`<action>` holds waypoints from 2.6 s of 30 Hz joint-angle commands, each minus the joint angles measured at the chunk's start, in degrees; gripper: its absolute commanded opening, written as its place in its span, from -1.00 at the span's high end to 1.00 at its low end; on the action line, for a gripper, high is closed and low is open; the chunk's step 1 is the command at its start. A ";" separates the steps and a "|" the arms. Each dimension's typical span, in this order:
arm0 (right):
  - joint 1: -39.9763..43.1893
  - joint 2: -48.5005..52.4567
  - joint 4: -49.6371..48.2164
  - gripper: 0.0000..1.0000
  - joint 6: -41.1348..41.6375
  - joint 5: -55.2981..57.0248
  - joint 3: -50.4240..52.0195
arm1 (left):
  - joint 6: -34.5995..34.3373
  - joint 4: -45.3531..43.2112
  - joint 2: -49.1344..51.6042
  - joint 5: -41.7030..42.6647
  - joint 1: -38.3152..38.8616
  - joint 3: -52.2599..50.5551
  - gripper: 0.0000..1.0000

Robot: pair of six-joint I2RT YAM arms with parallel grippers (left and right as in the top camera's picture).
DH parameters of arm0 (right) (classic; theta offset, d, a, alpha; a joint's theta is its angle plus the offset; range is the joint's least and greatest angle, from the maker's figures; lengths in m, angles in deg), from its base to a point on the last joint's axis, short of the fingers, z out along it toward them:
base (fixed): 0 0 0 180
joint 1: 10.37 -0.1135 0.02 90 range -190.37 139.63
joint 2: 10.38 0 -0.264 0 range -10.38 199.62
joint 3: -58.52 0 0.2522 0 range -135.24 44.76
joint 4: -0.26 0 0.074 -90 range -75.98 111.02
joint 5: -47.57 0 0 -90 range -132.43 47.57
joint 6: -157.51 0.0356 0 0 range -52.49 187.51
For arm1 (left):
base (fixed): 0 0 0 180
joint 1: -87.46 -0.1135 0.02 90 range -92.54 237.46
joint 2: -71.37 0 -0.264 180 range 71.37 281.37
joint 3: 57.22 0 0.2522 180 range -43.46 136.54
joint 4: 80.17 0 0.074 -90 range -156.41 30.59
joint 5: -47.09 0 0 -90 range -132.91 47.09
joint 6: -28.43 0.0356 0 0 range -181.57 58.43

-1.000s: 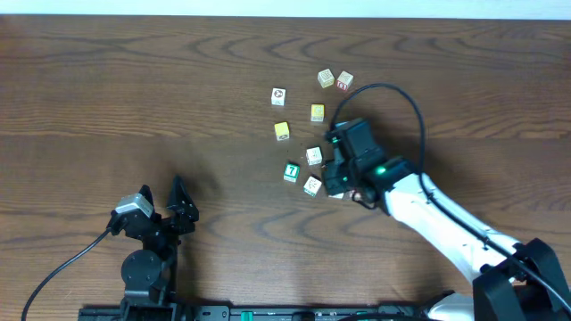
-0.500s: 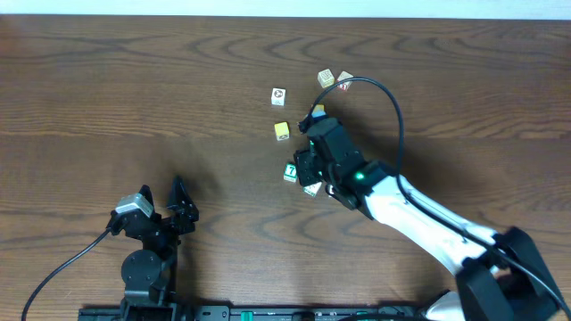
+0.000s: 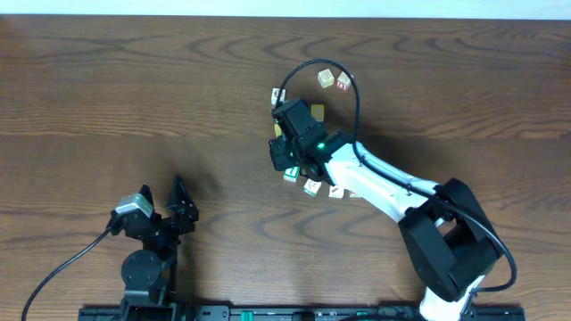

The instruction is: Lift 4 blocks

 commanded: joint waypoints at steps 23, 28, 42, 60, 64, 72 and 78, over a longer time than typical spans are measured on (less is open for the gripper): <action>-0.26 1.79 8.35 0.97 1.95 3.89 -0.20 | 0.55 2.29 -0.35 -0.57 -0.28 -1.05 -0.47; -0.26 1.79 9.62 0.97 1.95 3.89 -0.20 | 0.55 2.29 -0.35 -0.57 -0.28 -1.05 -0.45; -2.47 1.79 10.97 0.97 1.88 6.58 -0.20 | 0.55 2.29 -0.35 -0.57 -0.28 -1.05 -0.45; -4.09 1.79 4.39 0.98 -0.11 4.11 -0.22 | 0.55 2.32 -0.35 -0.57 -0.28 -1.05 -0.45; -5.25 1.79 4.87 0.98 3.43 4.04 -0.22 | 0.55 2.32 -0.35 -0.57 -0.28 -1.05 -0.45; -5.66 1.79 8.74 0.97 13.73 3.41 -0.22 | 0.55 2.32 -0.35 -0.57 -0.28 -1.05 -0.45; -5.68 1.79 10.64 0.97 16.57 3.13 -0.22 | 0.55 2.29 -0.35 -0.57 -0.28 -1.05 -0.45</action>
